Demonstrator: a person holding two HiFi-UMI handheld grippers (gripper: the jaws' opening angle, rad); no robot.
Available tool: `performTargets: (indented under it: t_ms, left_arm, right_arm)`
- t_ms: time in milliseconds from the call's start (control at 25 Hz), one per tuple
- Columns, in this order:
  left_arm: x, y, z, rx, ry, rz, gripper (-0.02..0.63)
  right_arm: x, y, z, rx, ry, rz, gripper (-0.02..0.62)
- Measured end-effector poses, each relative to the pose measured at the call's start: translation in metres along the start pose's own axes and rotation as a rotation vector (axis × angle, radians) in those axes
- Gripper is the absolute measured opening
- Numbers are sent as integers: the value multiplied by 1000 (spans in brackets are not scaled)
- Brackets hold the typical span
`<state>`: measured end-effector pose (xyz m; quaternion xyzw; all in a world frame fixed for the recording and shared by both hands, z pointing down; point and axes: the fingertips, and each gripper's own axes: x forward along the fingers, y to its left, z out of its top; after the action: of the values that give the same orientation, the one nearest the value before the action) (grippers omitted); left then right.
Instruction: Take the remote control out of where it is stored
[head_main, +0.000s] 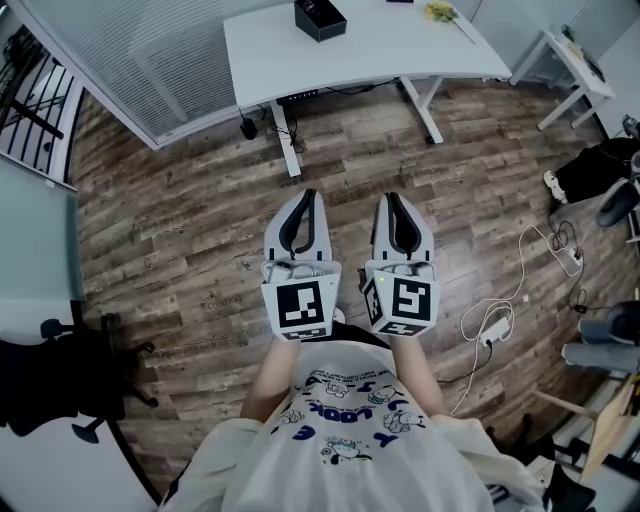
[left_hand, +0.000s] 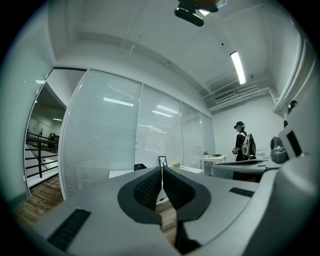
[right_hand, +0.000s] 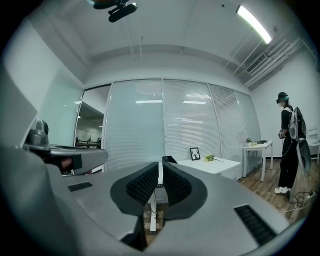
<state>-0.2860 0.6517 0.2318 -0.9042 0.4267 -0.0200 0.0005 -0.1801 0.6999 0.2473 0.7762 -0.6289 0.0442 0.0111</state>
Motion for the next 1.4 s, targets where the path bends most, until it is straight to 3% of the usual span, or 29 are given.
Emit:
performTargets:
  t_ms: [560,1400]
  left_arm:
    - [89,-1,-10,2,23,-35,17]
    - [330,63,8,10,-4,-134,17]
  right_arm:
    - [74,-32,-8,11,24,-8,48]
    - [306,-79,22,22,-3,-82,49]
